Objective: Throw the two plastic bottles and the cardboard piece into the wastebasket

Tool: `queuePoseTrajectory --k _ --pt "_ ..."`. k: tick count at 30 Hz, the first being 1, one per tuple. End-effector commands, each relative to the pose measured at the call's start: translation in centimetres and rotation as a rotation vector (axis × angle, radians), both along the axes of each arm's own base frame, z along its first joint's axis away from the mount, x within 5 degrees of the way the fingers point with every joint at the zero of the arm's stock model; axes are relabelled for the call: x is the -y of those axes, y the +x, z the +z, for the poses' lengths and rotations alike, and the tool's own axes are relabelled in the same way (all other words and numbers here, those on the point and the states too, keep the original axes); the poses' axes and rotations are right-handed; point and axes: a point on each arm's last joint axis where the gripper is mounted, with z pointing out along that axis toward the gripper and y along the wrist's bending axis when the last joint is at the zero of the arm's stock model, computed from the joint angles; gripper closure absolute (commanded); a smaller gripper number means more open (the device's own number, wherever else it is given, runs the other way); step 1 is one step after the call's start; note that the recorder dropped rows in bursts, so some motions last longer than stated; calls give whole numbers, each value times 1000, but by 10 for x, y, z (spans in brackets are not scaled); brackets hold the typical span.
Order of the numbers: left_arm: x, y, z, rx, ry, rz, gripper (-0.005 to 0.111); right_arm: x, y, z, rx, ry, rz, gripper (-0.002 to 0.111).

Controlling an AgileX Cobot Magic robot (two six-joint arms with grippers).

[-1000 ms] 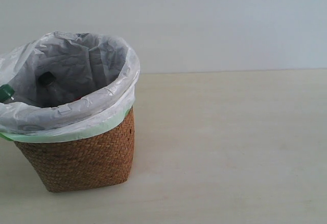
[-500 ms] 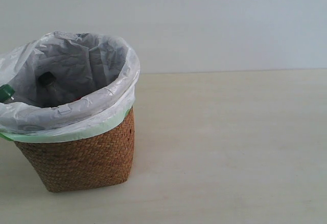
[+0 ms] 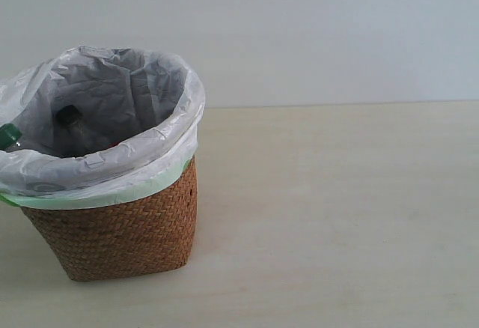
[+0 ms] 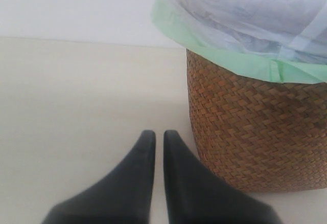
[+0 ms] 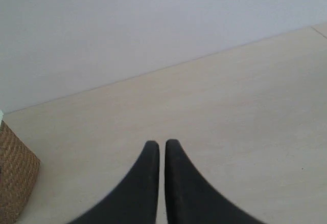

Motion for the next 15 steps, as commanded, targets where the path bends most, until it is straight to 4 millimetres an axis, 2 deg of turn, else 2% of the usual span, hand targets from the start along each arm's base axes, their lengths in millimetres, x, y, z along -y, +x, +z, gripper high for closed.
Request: queuePoseTrajectory --k 1,4,7,15 --pt "0 0 -1 2 -6 6 101 -4 14 -7 150 36 21 108" --pt "0 0 -1 2 -6 6 101 -7 22 -1 393 72 38 108" --pt "0 0 -1 2 -6 6 101 -8 27 -5 548 90 48 108" --pt "0 0 -1 2 -6 6 101 -10 37 -37 480 86 49 108"
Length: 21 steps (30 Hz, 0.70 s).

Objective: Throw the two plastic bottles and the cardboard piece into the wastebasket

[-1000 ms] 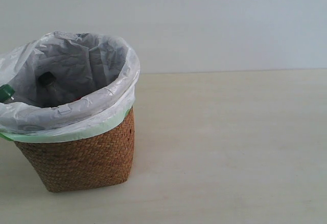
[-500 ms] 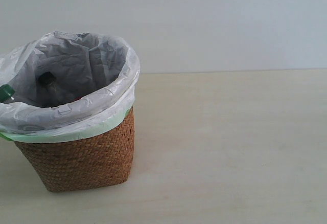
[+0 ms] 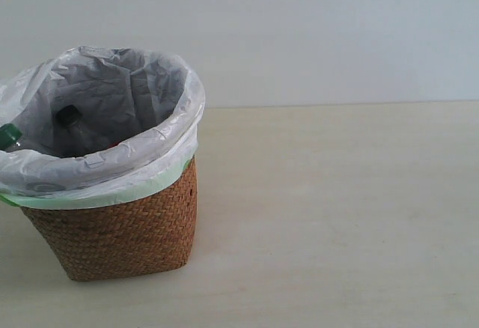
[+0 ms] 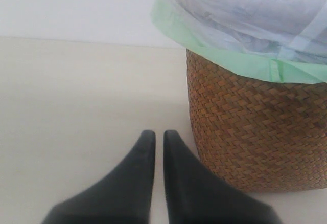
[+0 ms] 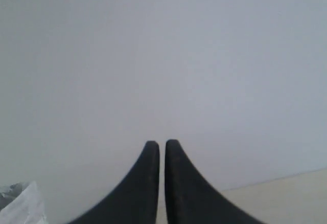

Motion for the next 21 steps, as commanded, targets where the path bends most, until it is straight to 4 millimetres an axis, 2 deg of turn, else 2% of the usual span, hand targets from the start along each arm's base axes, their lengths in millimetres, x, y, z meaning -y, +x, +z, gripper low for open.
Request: queuePoseTrajectory --k 1,7,11,21 --pt "0 0 -1 2 -6 6 101 -1 5 -19 -36 3 1 108" --pt "0 0 -1 2 -6 6 101 -1 12 -51 -139 14 4 108" --pt "0 0 -1 2 -6 6 101 -2 12 -56 -192 32 8 108" --pt "0 0 -1 2 -6 6 101 -2 12 -56 -195 32 8 108"
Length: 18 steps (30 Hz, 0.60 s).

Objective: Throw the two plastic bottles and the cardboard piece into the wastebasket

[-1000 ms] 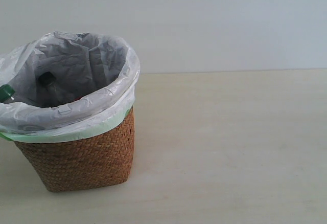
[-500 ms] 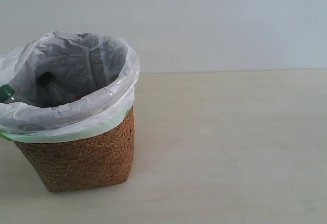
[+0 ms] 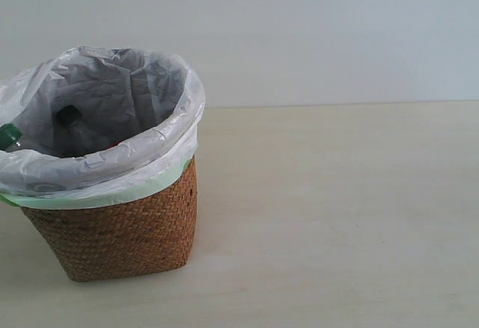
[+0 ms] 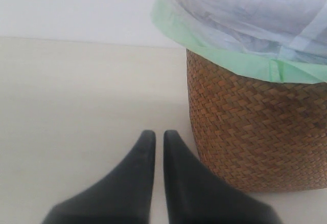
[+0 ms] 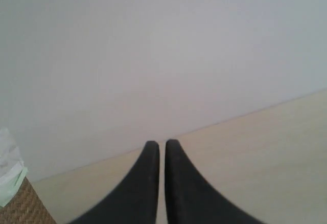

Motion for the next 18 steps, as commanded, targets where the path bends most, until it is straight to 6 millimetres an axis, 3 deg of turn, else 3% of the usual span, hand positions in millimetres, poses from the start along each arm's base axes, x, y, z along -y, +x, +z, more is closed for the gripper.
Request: queuePoseTrajectory --k 1,18 --pt "0 0 -1 2 -6 6 101 0 0 -2 -15 2 -1 108" --pt "0 0 -1 2 -6 6 101 0 -2 -28 -299 -47 2 108"
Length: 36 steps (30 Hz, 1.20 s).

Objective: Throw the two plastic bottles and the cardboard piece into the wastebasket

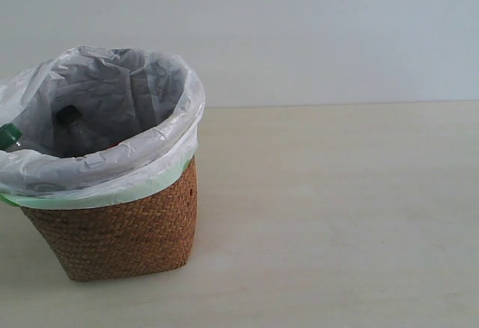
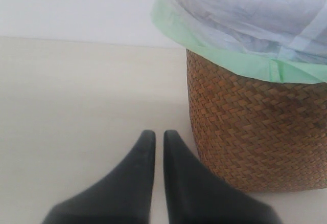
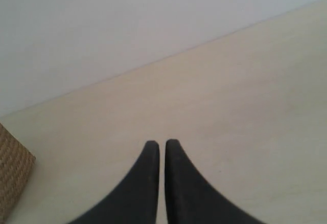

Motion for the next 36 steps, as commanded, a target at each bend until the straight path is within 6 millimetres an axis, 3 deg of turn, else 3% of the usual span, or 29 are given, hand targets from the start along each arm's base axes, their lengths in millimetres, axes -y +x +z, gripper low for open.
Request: queuePoseTrajectory --k 1,25,31,36 --pt "0 0 -1 2 -6 6 101 0 -1 -2 -22 -11 -2 108" --pt "0 0 -1 2 -6 6 101 0 -2 -6 -66 -15 -1 108" --pt "0 0 -1 2 -6 6 101 0 -2 -6 -36 -218 41 108" --pt "0 0 -1 2 -6 6 101 0 -2 -6 -30 -260 50 108"
